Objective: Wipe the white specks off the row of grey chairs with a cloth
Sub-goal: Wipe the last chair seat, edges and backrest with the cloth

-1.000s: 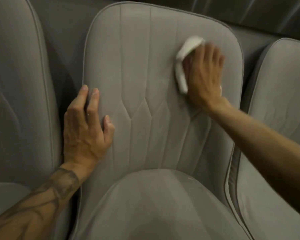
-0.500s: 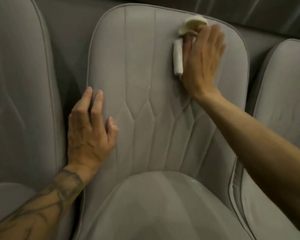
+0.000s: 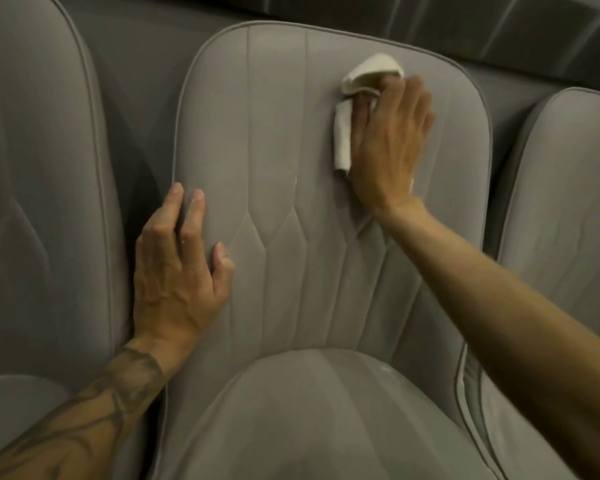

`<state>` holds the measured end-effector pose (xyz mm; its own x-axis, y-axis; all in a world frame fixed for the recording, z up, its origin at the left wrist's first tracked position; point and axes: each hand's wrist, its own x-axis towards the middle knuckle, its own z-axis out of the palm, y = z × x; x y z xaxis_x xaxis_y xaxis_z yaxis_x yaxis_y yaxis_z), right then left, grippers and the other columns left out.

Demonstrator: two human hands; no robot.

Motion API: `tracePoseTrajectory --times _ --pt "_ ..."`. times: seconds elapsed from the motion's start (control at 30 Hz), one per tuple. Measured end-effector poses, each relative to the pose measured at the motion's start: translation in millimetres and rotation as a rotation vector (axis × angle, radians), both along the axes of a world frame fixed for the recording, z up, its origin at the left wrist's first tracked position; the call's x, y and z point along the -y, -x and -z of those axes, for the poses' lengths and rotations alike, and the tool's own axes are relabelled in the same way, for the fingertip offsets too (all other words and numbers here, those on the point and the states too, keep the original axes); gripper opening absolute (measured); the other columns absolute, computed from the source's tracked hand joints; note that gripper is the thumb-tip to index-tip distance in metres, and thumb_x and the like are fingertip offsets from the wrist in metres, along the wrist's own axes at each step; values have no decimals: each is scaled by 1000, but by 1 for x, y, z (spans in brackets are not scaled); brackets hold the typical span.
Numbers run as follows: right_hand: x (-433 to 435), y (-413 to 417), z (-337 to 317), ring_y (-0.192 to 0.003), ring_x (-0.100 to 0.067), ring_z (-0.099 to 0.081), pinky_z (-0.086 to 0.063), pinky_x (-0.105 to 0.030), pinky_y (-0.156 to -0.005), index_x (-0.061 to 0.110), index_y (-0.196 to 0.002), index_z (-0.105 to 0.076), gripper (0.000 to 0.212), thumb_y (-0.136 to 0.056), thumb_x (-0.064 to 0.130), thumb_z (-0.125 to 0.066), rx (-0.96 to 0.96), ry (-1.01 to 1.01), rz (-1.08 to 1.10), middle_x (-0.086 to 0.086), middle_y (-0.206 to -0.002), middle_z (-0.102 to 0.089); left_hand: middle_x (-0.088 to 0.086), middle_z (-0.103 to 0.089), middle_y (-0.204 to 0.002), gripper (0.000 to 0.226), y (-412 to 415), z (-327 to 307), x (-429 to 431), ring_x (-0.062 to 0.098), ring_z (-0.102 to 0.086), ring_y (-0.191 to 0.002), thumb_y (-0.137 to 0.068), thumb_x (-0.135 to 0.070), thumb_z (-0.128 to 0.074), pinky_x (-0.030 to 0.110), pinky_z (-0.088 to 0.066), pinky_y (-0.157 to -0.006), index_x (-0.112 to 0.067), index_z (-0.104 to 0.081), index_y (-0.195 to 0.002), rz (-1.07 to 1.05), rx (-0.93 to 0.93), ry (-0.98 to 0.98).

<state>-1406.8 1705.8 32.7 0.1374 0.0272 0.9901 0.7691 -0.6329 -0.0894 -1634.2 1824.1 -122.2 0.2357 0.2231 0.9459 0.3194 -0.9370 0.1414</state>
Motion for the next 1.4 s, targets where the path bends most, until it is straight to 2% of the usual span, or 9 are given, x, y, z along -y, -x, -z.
tracePoseTrajectory --times 0.07,0.23,0.4,0.5,0.7,0.8,0.97,1.2,1.4 --pt "1 13 39 -90 -39 -55 -41 -47 -80 4 -101 -55 23 -101 26 -46 -6 69 -22 -23 -100 -59 32 -39 -154 59 0 0 1 47 -45 -135 -103 -25 -47 54 -39 -113 3 -37 -155 6 2 2" --pt "50 15 110 -78 -34 -54 -36 -42 -72 8 -100 -49 16 -101 24 -49 322 714 -208 -20 -96 -61 32 -40 -153 59 0 -2 2 48 -45 -134 -103 -23 -49 54 -40 -112 4 -38 -154 3 -5 0" --pt "32 -17 45 -86 -29 -40 -32 -42 -76 12 -99 -43 21 -106 31 -38 156 263 -14 -16 -98 -52 33 -40 -153 59 1 -2 2 46 -43 -136 -102 -23 -49 53 -37 -114 4 -38 -154 -2 -4 0" --pt "32 -9 85 -86 -30 -41 -33 -43 -78 12 -99 -43 18 -105 29 -40 71 189 -5 -16 -99 -51 33 -40 -154 59 1 -1 2 47 -44 -136 -103 -24 -48 50 -35 -116 3 -38 -154 4 -6 11" --pt "94 11 207 -73 -30 -53 -38 -39 -72 11 -95 -58 26 -106 20 -36 418 1048 -199 -11 -89 -59 34 -40 -153 59 2 -2 2 48 -45 -135 -103 -23 -49 50 -35 -117 3 -37 -155 17 -5 5" --pt "79 -1 167 -76 -30 -48 -34 -41 -72 10 -100 -52 14 -102 20 -44 426 882 -178 -13 -97 -51 34 -40 -153 59 1 -2 3 47 -44 -136 -103 -23 -49 50 -35 -117 4 -38 -154 13 1 5" --pt "54 -5 128 -85 -30 -40 -31 -42 -77 10 -98 -45 14 -100 22 -51 121 368 -58 -12 -103 -39 33 -40 -154 59 1 -1 2 45 -43 -137 -103 -24 -49 51 -36 -116 3 -37 -155 -6 -4 -5" --pt "100 10 213 -78 -29 -53 -41 -38 -76 12 -98 -60 22 -104 14 -38 475 1143 -237 -7 -92 -58 33 -40 -154 59 1 -1 4 45 -43 -136 -103 -23 -50 51 -35 -116 2 -37 -155 -9 2 -1" --pt "78 2 185 -82 -31 -44 -35 -42 -76 10 -102 -52 14 -102 24 -48 179 661 -115 -12 -101 -46 31 -39 -155 60 -1 0 1 45 -43 -136 -103 -26 -48 49 -35 -117 0 -35 -156 -2 5 0"
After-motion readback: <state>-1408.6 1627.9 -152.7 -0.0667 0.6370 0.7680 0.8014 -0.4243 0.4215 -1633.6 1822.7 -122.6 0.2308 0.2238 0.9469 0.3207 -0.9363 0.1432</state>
